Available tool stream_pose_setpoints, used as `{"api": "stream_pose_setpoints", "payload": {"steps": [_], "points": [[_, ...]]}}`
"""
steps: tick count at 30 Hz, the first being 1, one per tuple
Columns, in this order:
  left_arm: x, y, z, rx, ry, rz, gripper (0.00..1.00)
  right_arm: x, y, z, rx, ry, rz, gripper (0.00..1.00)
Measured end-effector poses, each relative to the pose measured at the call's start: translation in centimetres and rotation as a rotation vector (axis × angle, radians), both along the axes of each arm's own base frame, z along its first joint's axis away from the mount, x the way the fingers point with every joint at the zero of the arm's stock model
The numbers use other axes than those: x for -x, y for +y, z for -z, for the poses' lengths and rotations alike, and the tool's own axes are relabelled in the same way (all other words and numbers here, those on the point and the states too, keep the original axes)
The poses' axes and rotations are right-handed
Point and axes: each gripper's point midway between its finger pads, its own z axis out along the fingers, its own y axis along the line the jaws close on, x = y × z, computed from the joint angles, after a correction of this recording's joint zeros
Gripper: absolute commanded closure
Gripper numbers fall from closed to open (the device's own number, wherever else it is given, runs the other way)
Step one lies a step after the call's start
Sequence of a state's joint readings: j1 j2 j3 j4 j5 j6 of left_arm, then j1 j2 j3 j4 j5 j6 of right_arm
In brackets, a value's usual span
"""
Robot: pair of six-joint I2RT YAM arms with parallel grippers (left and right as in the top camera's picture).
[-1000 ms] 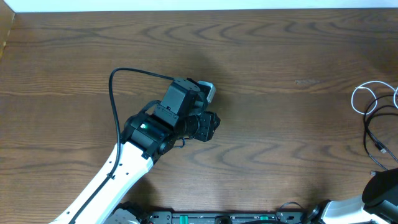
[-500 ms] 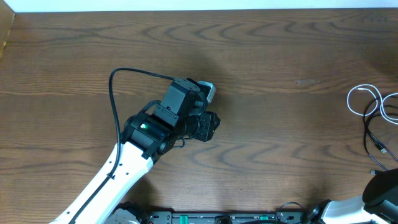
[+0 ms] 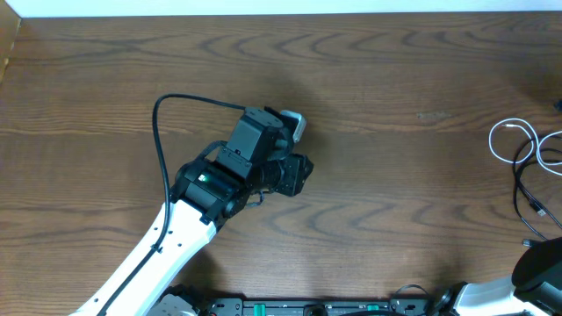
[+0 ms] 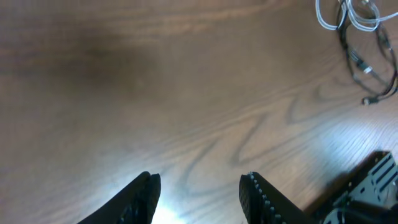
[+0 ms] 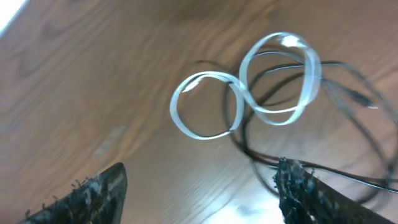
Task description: Untangle cables
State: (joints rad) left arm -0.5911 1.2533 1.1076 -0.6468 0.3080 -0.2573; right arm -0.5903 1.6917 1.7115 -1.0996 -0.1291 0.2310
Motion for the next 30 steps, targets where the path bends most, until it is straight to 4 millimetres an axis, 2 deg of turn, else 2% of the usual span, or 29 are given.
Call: {"api": "stream_pose_setpoints", "payload": {"steps": [3,5,8,11,13,15,17,18,20,22,24,26,27,28,30], "points": [[-1.7,-0.6,-1.3,0.032,-0.084,-0.018,0.53,-1.9,2.8,-0.7,-0.104,-0.089,-0.093,0.07],[-2.8,0.0,-1.3,0.001,-0.122,-0.062,0.53,-3.5,6.1,-1.4,-0.189,-0.153,-0.19,0.02],[-4.5,1.7,0.3,-0.109,-0.145,-0.152,0.53,-5.1,10.9,-2.2,-0.268,-0.2,-0.336,0.01],[-5.8,3.9,2.8,-0.24,-0.122,-0.233,0.49,-6.1,17.1,-2.7,-0.299,-0.215,-0.544,0.01],[-6.1,5.5,3.7,-0.278,-0.092,-0.285,0.47,-6.1,19.9,-2.4,-0.26,-0.193,-0.653,0.01],[-6.5,7.6,4.3,-0.301,-0.054,-0.354,0.45,-6.0,21.9,-1.6,-0.181,-0.142,-0.72,0.01],[-6.9,10.9,4.8,-0.317,-0.001,-0.463,0.43,-5.8,23.2,-0.5,-0.044,-0.06,-0.76,0.01],[-7.1,12.4,5.0,-0.313,0.026,-0.515,0.4,-5.5,23.1,0.1,0.037,-0.01,-0.755,0.01],[-6.9,14.5,5.5,-0.279,0.102,-0.586,0.39,-4.0,21.4,1.1,0.18,0.129,-0.676,0.01],[-6.2,16.1,6.1,-0.24,0.184,-0.634,0.39,-3.3,20.8,1.4,0.221,0.18,-0.645,0.01],[-4.6,17.6,6.8,-0.228,0.29,-0.674,0.39,-1.7,21.4,2.0,0.181,0.24,-0.692,0.01],[-2.9,18.3,7.4,-0.239,0.375,-0.687,0.39,-0.5,22.0,2.4,0.136,0.274,-0.728,0.01],[-1.5,18.6,7.8,-0.256,0.436,-0.691,0.39,0.8,22.4,2.7,0.092,0.318,-0.747,0.01],[-0.4,18.9,8.0,-0.268,0.487,-0.697,0.39,1.2,22.5,2.8,0.079,0.332,-0.752,0.01],[1.2,19.3,8.2,-0.282,0.557,-0.708,0.39,3.4,22.4,3.1,0.02,0.409,-0.757,0.01]]}}
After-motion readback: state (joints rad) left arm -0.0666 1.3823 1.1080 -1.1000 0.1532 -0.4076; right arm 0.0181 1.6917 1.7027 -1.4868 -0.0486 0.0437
